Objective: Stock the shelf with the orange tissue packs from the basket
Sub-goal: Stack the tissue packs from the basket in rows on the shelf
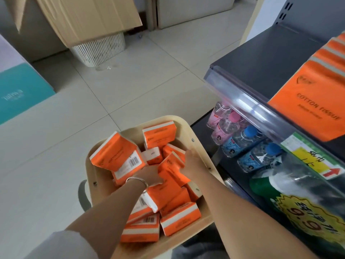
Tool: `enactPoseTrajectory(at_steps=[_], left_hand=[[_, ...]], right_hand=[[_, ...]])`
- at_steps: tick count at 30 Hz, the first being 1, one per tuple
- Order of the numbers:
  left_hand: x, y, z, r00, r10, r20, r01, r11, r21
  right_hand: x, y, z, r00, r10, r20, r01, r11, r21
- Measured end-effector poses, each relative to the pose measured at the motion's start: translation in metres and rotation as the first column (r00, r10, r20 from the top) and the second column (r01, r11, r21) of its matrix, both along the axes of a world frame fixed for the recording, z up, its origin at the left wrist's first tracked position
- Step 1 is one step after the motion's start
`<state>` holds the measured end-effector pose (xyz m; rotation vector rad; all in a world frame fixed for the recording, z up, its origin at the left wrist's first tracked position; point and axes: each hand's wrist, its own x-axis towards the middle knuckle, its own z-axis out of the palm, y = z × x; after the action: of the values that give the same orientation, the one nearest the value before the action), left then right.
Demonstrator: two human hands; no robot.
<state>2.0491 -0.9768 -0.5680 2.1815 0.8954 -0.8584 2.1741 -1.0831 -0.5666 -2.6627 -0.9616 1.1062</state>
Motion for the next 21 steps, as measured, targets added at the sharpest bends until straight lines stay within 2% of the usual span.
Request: enactPoseTrajectory(at_steps=[3,6,8,12,17,21], left_hand=[[0.000,0.001,-0.003,0.997,0.012,-0.074,-0.013,1.000,-0.012],[0.001,-0.002,0.001,0.988,0.037,-0.153,-0.042,0.999,-0.033],[0.002,-0.005,0.008,0.988,0.071,-0.139,-0.078,0.996,-0.045],[0.007,-0.004,0.029,0.995,0.102,-0.002,-0.102,0.995,0.021],[0.007,-0.002,0.084,0.978,0.021,0.209,-0.075,0.964,0.254],[0.004,-0.005,0.126,0.937,-0.009,0.348,-0.105,0.946,0.308]], right_hand=[[-0.013,0.000,-0.007,0.999,0.011,0.039,-0.009,0.998,-0.062],[-0.016,0.004,-0.008,0.996,0.030,0.080,-0.027,0.999,-0.043],[-0.014,0.006,-0.003,0.995,0.024,0.095,-0.022,0.999,-0.026],[-0.010,0.003,0.023,0.982,-0.153,0.112,0.134,0.979,0.155],[-0.004,-0.007,0.082,0.966,-0.190,0.177,0.134,0.948,0.289],[-0.011,-0.014,0.125,0.933,-0.306,0.190,0.189,0.864,0.467]])
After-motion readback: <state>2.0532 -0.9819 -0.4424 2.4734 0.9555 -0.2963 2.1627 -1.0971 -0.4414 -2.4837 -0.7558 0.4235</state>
